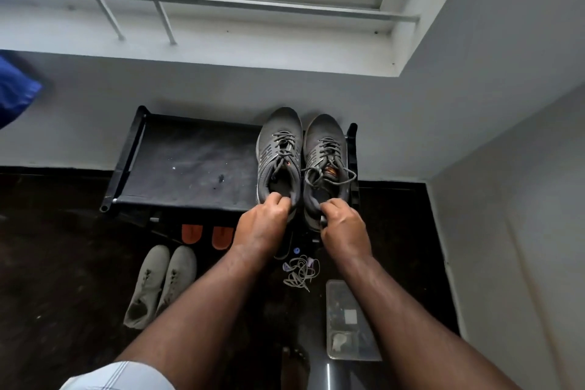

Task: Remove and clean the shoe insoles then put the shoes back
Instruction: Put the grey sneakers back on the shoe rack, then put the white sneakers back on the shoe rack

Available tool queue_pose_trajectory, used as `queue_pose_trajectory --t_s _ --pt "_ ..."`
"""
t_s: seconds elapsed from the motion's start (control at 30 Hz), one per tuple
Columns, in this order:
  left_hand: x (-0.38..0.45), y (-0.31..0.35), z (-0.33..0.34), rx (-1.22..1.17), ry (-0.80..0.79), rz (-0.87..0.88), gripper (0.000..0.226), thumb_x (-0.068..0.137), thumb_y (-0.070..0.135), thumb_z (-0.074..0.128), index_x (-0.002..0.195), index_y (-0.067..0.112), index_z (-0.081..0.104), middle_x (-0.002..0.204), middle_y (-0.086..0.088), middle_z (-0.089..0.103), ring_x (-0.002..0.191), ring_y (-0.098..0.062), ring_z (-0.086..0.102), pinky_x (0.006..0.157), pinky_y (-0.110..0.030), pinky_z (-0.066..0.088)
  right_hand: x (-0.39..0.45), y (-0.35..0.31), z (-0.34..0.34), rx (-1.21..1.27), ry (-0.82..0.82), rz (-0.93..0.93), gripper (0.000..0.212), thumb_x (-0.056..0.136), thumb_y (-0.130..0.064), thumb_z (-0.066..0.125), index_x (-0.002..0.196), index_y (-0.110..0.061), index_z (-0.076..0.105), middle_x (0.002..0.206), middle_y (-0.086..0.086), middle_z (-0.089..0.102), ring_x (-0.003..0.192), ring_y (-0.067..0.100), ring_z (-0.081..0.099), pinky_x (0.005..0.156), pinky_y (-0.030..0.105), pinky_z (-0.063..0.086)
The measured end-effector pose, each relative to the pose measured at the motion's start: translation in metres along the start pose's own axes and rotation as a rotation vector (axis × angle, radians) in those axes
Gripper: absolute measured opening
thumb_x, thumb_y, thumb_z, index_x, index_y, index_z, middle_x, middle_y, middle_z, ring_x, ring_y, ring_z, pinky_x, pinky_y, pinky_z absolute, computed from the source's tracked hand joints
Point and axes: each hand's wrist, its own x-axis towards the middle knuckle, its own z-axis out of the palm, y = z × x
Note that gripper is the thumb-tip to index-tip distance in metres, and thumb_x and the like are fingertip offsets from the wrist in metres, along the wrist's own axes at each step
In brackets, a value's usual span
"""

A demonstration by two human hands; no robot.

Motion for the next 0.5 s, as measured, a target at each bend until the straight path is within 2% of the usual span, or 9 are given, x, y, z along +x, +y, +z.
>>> queue_pose_trajectory --t_s 0.1,0.13,0.2,0.27,0.33,0.37,0.43,0.5 --pt "-0.001 -0.006 0.003 -0.085 -0.009 0.025 0.054 0.089 0.007 0.063 0.135 0.021 0.040 0.131 -0.001 0.041 0.100 -0.031 0.066 0.071 -0.040 0.048 -0.001 -0.008 -0.003 -0.051 -0.059 0.057 0.042 0.087 -0.014 0.062 0.127 -0.024 0.058 0.137 -0.004 0.051 0.111 0.027 0.058 0.092 0.035 0.050" --pt "-0.004 -0.009 0.003 -0.123 -0.011 0.029 0.064 0.091 0.012 0.064 0.145 0.023 0.032 0.142 0.000 0.034 0.105 -0.030 0.066 0.076 -0.041 0.052 -0.003 -0.012 -0.006 -0.084 -0.092 0.099 0.051 0.086 -0.022 0.067 0.135 -0.026 0.051 0.147 -0.005 0.042 0.116 0.028 0.057 0.095 0.036 0.049" --pt "-0.016 -0.017 0.000 -0.196 0.000 0.048 0.075 0.095 0.027 0.061 0.156 0.027 0.017 0.160 0.003 0.015 0.116 -0.028 0.061 0.086 -0.041 0.054 -0.012 -0.026 -0.013 -0.157 -0.075 0.171 0.066 0.084 -0.034 0.070 0.143 -0.027 0.040 0.153 -0.006 0.032 0.117 0.028 0.057 0.093 0.038 0.049" --pt "-0.039 -0.036 -0.001 -0.241 0.074 0.088 0.074 0.096 0.035 0.057 0.157 0.027 0.017 0.162 0.003 0.014 0.121 -0.024 0.059 0.088 -0.038 0.054 -0.029 -0.053 -0.013 -0.143 0.098 0.166 0.062 0.085 -0.032 0.068 0.141 -0.025 0.044 0.147 -0.003 0.038 0.112 0.028 0.059 0.087 0.038 0.050" --pt "-0.071 -0.068 0.003 -0.255 0.120 0.083 0.067 0.096 0.035 0.056 0.155 0.027 0.026 0.158 0.003 0.026 0.117 -0.023 0.061 0.085 -0.038 0.054 -0.054 -0.090 0.002 -0.060 0.252 0.103 0.050 0.083 -0.025 0.068 0.131 -0.022 0.054 0.132 0.000 0.050 0.106 0.027 0.061 0.083 0.038 0.052" --pt "-0.087 -0.089 0.009 -0.239 0.116 0.071 0.063 0.096 0.036 0.054 0.154 0.028 0.030 0.154 0.005 0.032 0.114 -0.021 0.062 0.082 -0.037 0.054 -0.068 -0.109 0.017 -0.031 0.274 0.085 0.046 0.081 -0.023 0.068 0.126 -0.021 0.058 0.125 0.001 0.055 0.103 0.027 0.063 0.081 0.038 0.053" --pt "-0.122 -0.140 0.025 -0.207 0.071 0.036 0.055 0.096 0.034 0.053 0.149 0.030 0.038 0.144 0.008 0.042 0.108 -0.021 0.064 0.077 -0.037 0.054 -0.095 -0.145 0.059 0.036 0.218 0.098 0.040 0.080 -0.022 0.069 0.120 -0.021 0.063 0.116 0.001 0.060 0.101 0.026 0.064 0.079 0.038 0.054" --pt "-0.154 -0.196 0.047 -0.191 0.005 -0.016 0.049 0.096 0.032 0.052 0.144 0.030 0.044 0.137 0.008 0.048 0.106 -0.024 0.064 0.077 -0.039 0.055 -0.118 -0.176 0.112 0.087 0.071 0.134 0.037 0.082 -0.023 0.067 0.119 -0.022 0.064 0.115 -0.001 0.063 0.104 0.024 0.064 0.082 0.037 0.052"
